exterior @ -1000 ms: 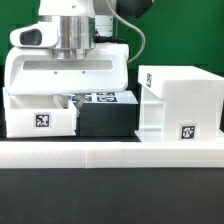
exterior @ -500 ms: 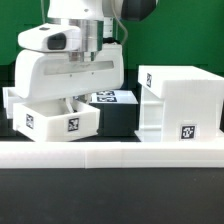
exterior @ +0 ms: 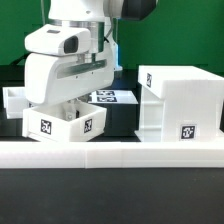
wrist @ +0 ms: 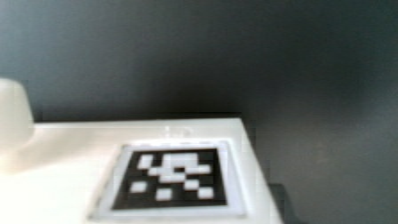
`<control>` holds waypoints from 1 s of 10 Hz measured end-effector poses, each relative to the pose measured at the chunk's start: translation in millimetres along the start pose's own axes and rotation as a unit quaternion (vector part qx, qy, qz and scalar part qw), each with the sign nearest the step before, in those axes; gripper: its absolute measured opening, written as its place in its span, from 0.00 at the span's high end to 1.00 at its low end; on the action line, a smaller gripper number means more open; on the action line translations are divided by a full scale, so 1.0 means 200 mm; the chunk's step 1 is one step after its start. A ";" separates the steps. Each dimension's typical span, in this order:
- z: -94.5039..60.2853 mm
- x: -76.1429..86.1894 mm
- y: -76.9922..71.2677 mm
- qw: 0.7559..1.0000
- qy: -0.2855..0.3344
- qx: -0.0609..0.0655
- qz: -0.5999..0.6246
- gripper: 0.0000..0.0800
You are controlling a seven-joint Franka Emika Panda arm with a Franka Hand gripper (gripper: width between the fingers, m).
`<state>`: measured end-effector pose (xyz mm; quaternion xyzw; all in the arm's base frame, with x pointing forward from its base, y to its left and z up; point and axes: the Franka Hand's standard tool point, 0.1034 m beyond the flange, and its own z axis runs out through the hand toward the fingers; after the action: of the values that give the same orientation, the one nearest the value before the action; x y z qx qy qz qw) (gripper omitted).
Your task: Assemble drawer
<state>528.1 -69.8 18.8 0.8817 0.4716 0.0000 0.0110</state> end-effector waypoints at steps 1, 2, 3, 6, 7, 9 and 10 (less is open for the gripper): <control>0.00 0.00 0.00 0.999 -0.003 -0.004 -0.050 0.95; 0.00 0.01 -0.01 0.995 -0.005 -0.009 -0.100 0.95; 0.00 0.04 -0.03 0.991 -0.010 -0.011 -0.133 0.95; 0.00 0.07 -0.04 0.973 -0.031 0.004 -0.227 0.95; 0.00 0.06 -0.04 0.971 -0.031 0.004 -0.237 0.95; 0.00 0.03 -0.02 0.972 -0.030 0.005 -0.234 0.95; 0.01 0.02 -0.03 0.972 -0.030 0.006 -0.233 0.95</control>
Offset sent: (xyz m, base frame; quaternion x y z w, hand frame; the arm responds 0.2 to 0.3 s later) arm -0.0014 0.0213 0.0054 0.0219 -0.0241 -0.1645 0.9858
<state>525.6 -64.2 16.9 0.7473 0.6635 -0.0322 0.0196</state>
